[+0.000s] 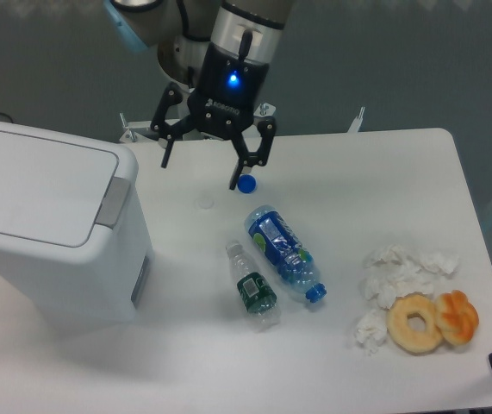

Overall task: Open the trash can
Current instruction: 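Move the open gripper toward the trash bin lid edge, then lower the gripper finger against the lid's front edge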

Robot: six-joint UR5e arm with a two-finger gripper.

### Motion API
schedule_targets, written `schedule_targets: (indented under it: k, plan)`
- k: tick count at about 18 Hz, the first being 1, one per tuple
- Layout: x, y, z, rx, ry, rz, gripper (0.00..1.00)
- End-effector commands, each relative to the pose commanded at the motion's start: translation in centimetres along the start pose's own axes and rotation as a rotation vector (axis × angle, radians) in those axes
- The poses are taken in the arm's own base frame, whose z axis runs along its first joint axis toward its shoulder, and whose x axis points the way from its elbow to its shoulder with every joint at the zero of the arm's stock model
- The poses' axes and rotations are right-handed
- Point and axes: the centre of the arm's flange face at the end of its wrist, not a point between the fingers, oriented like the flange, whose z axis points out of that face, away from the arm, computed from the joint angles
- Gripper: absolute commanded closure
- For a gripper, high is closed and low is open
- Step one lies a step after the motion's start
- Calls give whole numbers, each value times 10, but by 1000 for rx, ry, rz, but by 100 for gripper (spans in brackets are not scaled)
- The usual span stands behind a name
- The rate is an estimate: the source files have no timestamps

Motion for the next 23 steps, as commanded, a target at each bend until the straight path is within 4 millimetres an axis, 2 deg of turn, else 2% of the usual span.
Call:
schedule_targets:
  k: [7, 13, 23]
  plan:
    - [3, -4, 9, 7, 46, -23, 0]
    - [13, -11, 40, -18, 76, 14, 0]
    - [9, -13, 51, -32, 83, 20, 0]
